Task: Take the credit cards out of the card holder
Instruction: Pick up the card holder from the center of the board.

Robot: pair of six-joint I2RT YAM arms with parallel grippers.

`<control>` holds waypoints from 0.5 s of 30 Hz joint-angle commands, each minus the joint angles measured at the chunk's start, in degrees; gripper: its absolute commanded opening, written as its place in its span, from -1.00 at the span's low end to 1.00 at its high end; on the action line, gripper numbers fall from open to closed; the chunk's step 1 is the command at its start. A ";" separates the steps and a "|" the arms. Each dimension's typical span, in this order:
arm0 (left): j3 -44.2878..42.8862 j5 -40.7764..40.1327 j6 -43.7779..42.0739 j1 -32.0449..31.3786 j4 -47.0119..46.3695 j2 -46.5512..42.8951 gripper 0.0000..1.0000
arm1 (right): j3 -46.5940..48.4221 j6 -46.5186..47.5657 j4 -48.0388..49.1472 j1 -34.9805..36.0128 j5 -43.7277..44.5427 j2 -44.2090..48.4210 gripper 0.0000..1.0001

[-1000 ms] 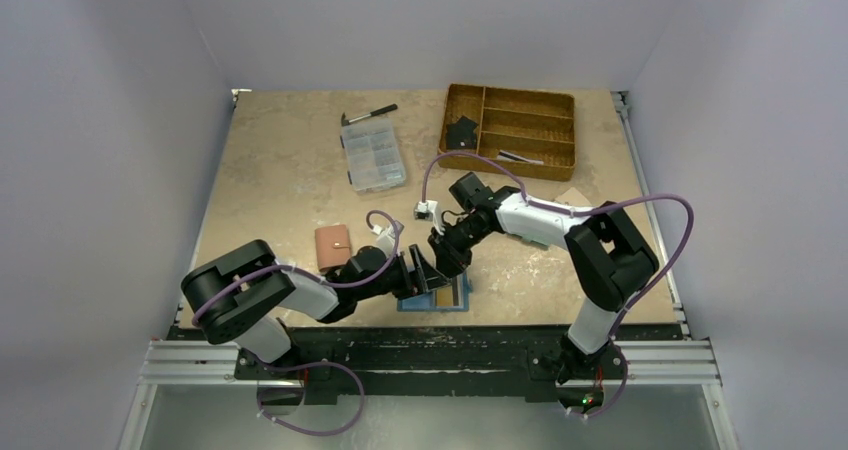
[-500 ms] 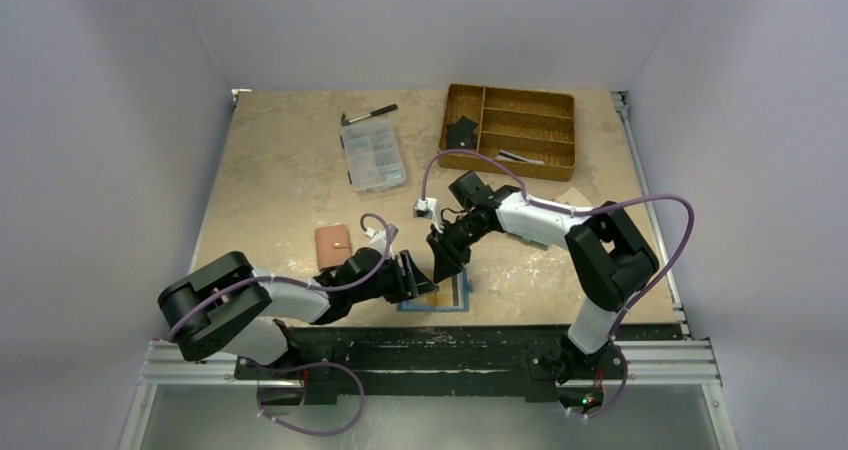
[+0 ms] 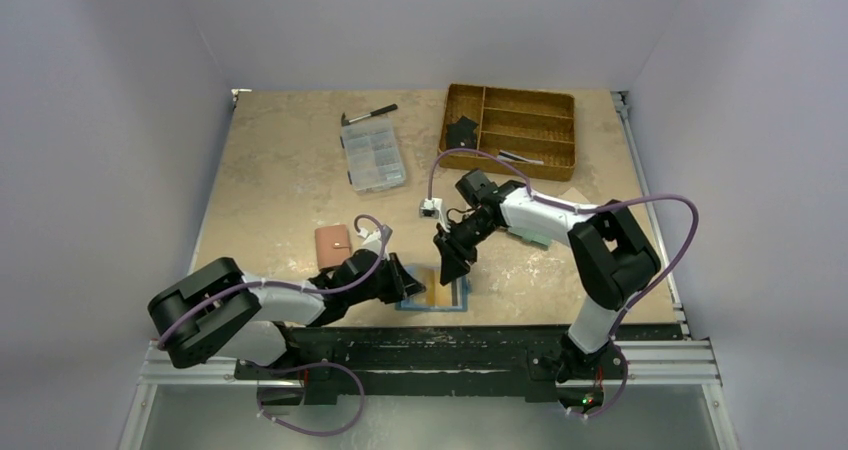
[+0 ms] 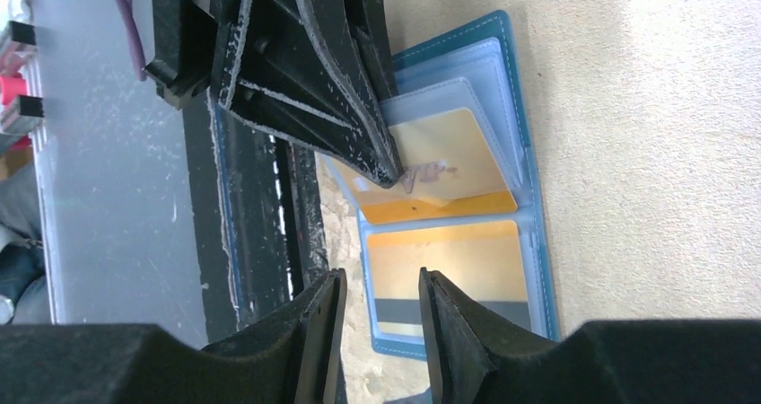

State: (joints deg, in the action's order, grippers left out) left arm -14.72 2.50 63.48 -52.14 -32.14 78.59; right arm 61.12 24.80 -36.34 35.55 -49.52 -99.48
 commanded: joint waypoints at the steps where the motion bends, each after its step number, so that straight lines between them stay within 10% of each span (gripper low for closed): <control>1: 2.18 -3.12 -2.93 0.23 -0.84 -3.76 -1.00 | 2.64 3.23 -2.96 -2.04 -5.36 0.25 -0.10; 15: 5.89 -3.43 -4.47 0.24 -7.87 -9.24 -1.00 | 3.22 9.70 -7.88 -7.94 -9.43 2.95 0.01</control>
State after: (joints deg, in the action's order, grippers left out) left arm -11.29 -0.86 59.90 -52.14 -32.77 70.04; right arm 62.39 31.05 -41.89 28.40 -55.51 -99.35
